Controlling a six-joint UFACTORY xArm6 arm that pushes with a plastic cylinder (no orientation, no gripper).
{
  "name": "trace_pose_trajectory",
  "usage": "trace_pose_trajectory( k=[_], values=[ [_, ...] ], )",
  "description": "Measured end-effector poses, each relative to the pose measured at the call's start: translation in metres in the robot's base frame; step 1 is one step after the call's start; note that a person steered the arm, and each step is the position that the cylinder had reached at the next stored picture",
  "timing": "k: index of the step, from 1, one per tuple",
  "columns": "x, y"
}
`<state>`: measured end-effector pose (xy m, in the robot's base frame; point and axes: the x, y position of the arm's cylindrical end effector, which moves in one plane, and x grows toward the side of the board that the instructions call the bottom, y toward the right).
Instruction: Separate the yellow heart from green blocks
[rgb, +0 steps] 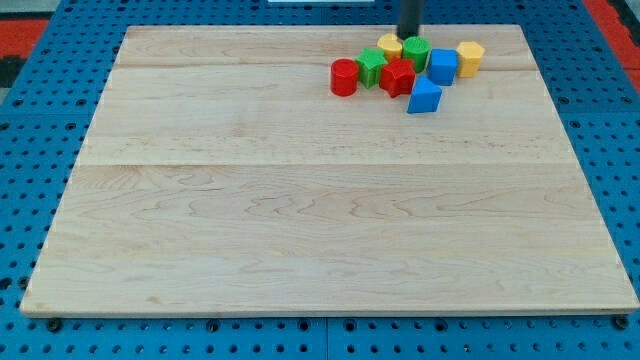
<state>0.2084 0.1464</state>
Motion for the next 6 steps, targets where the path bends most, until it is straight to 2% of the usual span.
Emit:
trace_pose_trajectory(
  k=[1,2,3,4,6],
  values=[
    [0.008,0.065],
    [0.023,0.029],
    [0.029,-0.075],
    [0.045,-0.136],
    [0.033,-0.095]
  ],
)
